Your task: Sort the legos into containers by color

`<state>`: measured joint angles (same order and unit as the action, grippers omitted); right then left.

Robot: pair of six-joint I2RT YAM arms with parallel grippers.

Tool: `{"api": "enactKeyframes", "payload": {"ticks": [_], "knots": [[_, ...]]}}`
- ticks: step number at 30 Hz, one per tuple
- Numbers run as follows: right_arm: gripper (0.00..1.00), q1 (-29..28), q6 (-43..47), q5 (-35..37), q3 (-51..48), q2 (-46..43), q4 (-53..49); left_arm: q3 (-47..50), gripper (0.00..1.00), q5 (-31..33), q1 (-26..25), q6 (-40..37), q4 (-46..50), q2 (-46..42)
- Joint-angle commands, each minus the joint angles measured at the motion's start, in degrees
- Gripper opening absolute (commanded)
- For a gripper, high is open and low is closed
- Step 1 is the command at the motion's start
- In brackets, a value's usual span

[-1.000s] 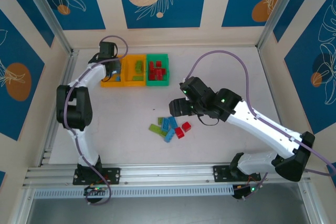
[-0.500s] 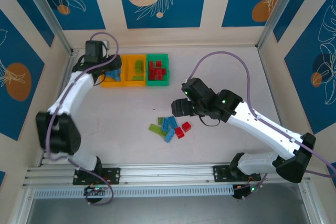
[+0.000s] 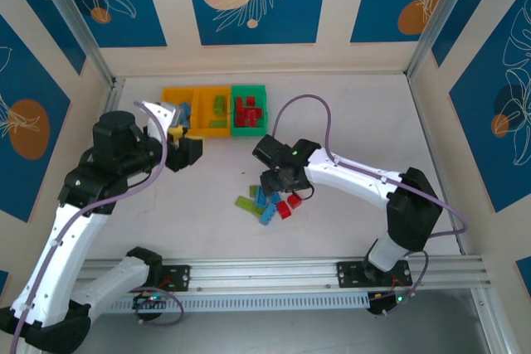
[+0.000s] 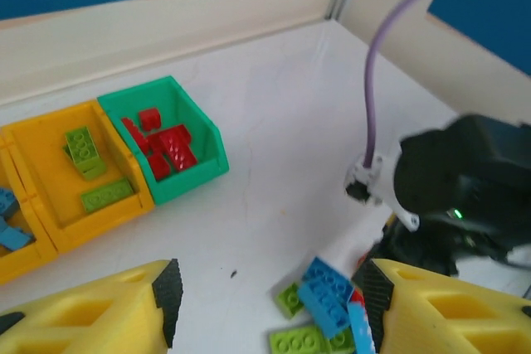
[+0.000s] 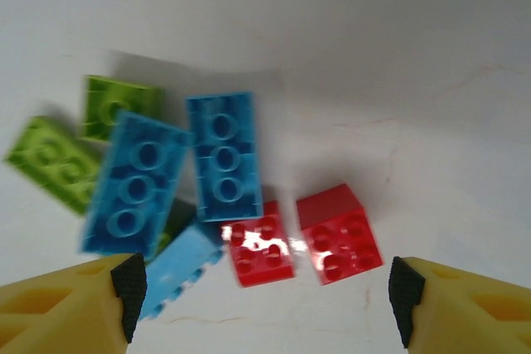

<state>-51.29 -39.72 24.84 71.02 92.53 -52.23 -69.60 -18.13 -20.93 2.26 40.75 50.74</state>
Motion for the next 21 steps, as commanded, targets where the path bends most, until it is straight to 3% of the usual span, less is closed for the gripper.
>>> {"api": "enactKeyframes", "payload": {"ticks": [1,5,13,21], "knots": [[0.82,0.41,-3.24,3.99,-2.72,1.93,-3.71,3.26,0.62,-2.26,-0.30,-7.74,5.08,-0.07],[0.79,0.61,-4.08,1.54,-7.49,2.61,-0.13,5.97,0.63,-4.42,-0.34,-7.89,2.94,1.79],[0.60,1.26,0.97,-2.43,-10.81,4.06,6.56,7.81,0.65,-5.58,-0.35,-9.60,2.49,3.11],[0.46,3.43,2.37,-3.04,-10.20,6.07,8.73,9.18,0.80,-6.85,-0.34,-11.73,2.49,2.97]]}}
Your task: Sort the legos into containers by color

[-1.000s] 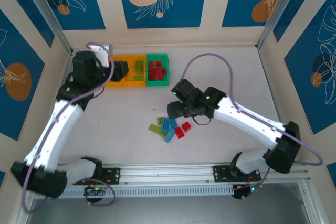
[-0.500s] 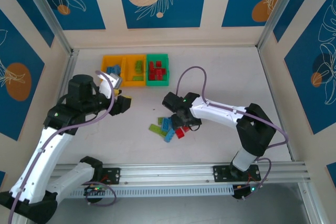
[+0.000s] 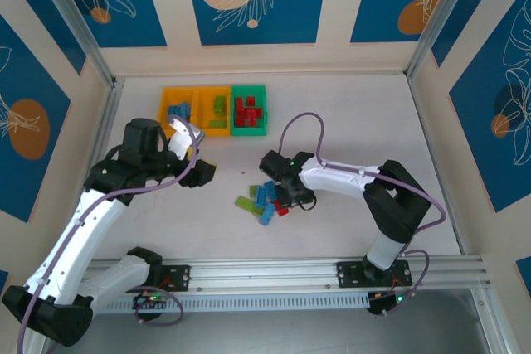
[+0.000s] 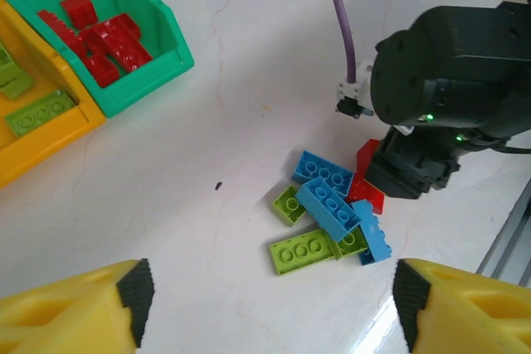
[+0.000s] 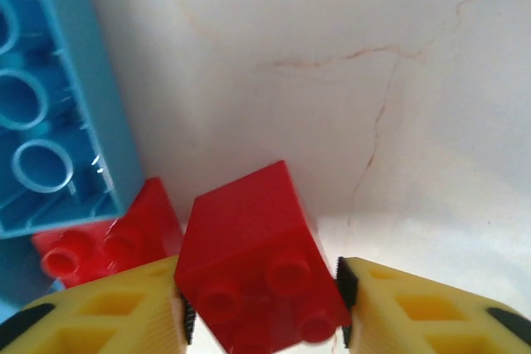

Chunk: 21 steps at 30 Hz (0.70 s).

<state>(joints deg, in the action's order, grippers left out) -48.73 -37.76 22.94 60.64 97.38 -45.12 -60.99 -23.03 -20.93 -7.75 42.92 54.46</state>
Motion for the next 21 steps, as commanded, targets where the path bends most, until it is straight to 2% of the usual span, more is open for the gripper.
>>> {"api": "enactKeyframes", "payload": {"ticks": [1,5,11,15,18,21], "knots": [[0.42,0.95,0.41,-1.23,0.10,1.06,1.53,0.66,0.81,-1.70,-0.34,-1.81,0.39,-0.72],[0.33,0.92,-0.41,-0.73,0.09,-0.16,0.47,0.86,0.89,-0.90,-0.34,-1.83,0.63,-0.78],[0.27,-0.27,-2.68,3.58,2.95,-8.89,-2.42,1.16,1.00,-0.02,-0.34,-1.74,0.01,-2.05],[0.24,-0.32,1.28,4.22,9.14,-12.44,2.31,1.82,1.00,2.17,-0.34,-1.35,-0.68,-3.02],[0.24,1.77,5.82,3.73,14.45,-9.77,10.22,2.13,1.00,4.65,-0.28,-1.22,-0.55,-3.13],[0.24,5.56,8.56,3.40,22.67,-1.14,13.89,2.72,1.00,6.24,-0.21,-1.48,-0.40,-3.09]]}}
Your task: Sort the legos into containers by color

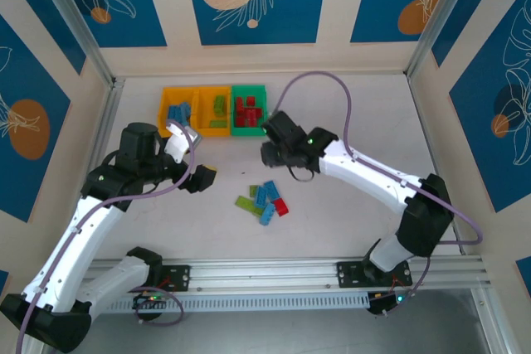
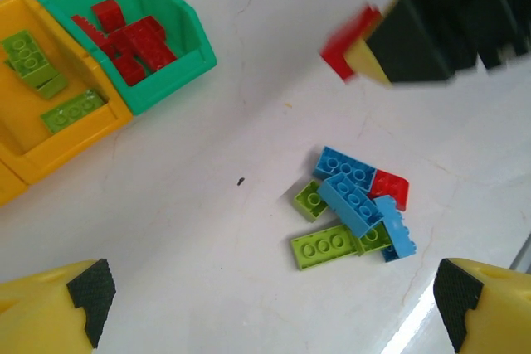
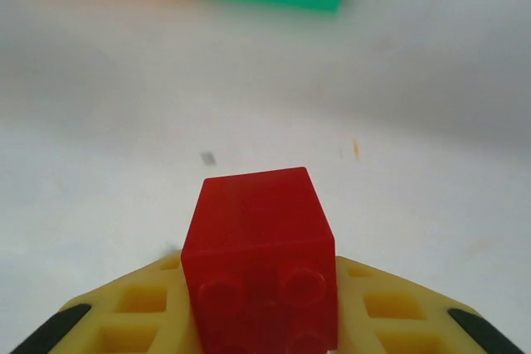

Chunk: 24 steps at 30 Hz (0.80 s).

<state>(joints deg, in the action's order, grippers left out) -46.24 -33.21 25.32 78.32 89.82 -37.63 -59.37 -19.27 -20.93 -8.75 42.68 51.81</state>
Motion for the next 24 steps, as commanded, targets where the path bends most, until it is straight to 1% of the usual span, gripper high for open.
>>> {"api": "enactKeyframes", "payload": {"ticks": [1,5,8,10,11,12,13,14,15,16,18,20,23,24], "knots": [[0.24,4.44,4.83,0.28,9.30,10.49,6.27,1.29,1.00,3.03,-0.01,-0.47,-0.14,-0.31],[0.24,7.65,7.88,-1.30,25.90,25.48,5.14,1.94,1.00,4.38,0.10,-0.45,-0.22,-0.06],[0.25,9.41,8.85,-1.19,39.44,36.26,1.83,2.07,1.00,5.40,0.16,-0.55,-0.23,0.04],[0.28,10.40,9.34,-2.04,49.15,42.67,-1.10,2.23,1.00,6.44,0.16,-0.57,-0.22,0.06],[0.33,10.82,9.54,-3.38,53.06,45.24,-2.62,2.33,1.00,6.72,0.19,-0.56,-0.24,0.12],[0.41,11.28,10.15,-6.51,57.46,48.03,-4.50,2.42,1.00,7.06,0.14,-0.65,-0.32,0.17],[0.51,11.56,11.18,-8.82,61.86,50.29,-6.56,2.42,1.00,7.29,0.24,-0.65,-0.31,0.38],[0.61,11.56,11.89,-9.46,65.69,51.82,-8.39,2.42,1.00,7.39,0.35,-0.65,-0.31,0.66],[0.68,11.44,12.70,-9.30,68.92,52.85,-10.21,2.34,1.00,7.20,0.34,-0.56,-0.24,0.99],[0.71,11.35,13.47,-8.84,70.89,53.03,-11.56,2.26,1.00,6.91,0.42,-0.45,-0.27,1.42],[0.72,11.33,14.24,-8.45,71.45,51.15,-13.59,2.07,1.00,6.39,0.54,-0.39,-0.05,2.02],[0.72,11.35,13.87,-8.75,68.44,47.21,-14.85,1.98,1.00,6.39,0.52,-0.26,0.04,2.30],[0.72,11.19,13.63,-11.62,58.01,37.25,-14.38,2.16,1.00,7.30,0.54,-0.26,-0.07,2.50],[0.72,10.96,13.77,-12.50,53.03,32.52,-13.59,2.24,1.00,7.46,0.49,-0.22,-0.14,2.54]]}}
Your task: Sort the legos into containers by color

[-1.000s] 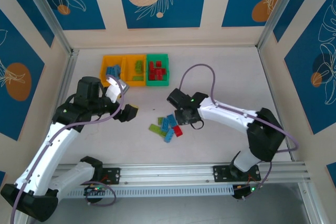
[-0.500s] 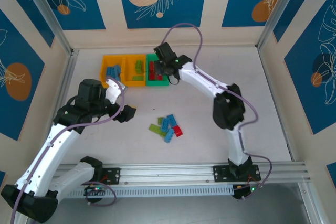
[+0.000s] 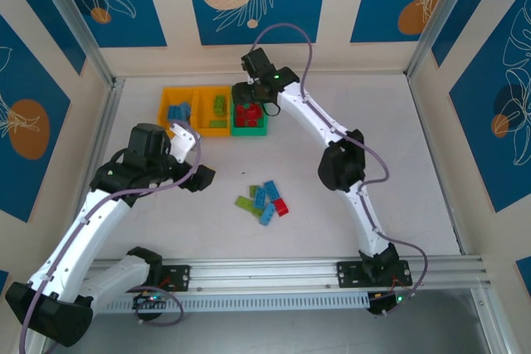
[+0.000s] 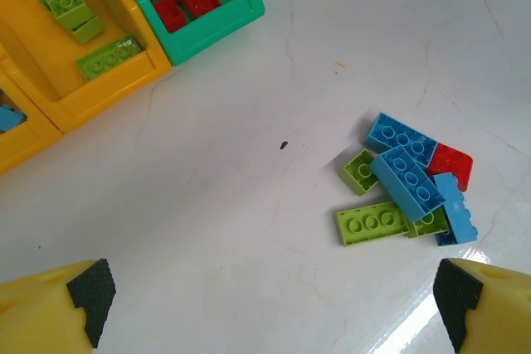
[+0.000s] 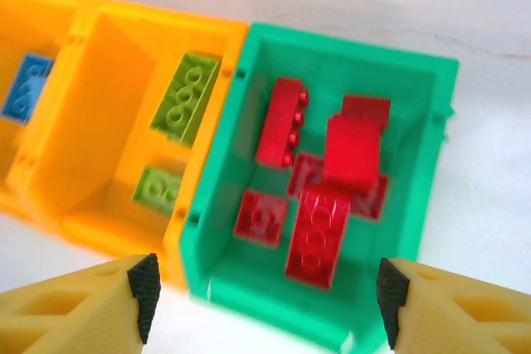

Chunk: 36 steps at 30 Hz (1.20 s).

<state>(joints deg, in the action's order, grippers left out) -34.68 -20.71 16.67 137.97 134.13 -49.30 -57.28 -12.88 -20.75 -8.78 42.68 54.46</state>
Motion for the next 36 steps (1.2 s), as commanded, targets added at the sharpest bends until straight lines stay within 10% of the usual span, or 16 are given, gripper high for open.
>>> {"api": "enactKeyframes", "payload": {"ticks": [1,12,18,27,36], "knots": [[0.72,-0.96,1.34,-4.75,-11.54,-16.26,-1.00,0.28,1.00,1.18,0.35,-0.06,-0.24,0.12],[0.92,-9.63,-1.93,-6.49,-60.09,-60.61,4.53,0.06,1.00,-6.14,-1.61,23.06,-10.54,-0.08],[0.99,-10.32,-12.57,-5.62,-75.70,-77.45,3.25,2.18,0.98,3.02,-11.98,32.43,-9.79,0.58],[0.99,-9.84,-15.51,-4.08,-79.84,-79.63,3.25,5.11,0.67,19.07,-24.17,38.98,-7.29,17.49],[0.99,-9.71,-15.12,-4.73,-78.69,-77.17,1.88,3.57,0.54,19.80,-25.91,40.29,-14.69,32.88]]}}
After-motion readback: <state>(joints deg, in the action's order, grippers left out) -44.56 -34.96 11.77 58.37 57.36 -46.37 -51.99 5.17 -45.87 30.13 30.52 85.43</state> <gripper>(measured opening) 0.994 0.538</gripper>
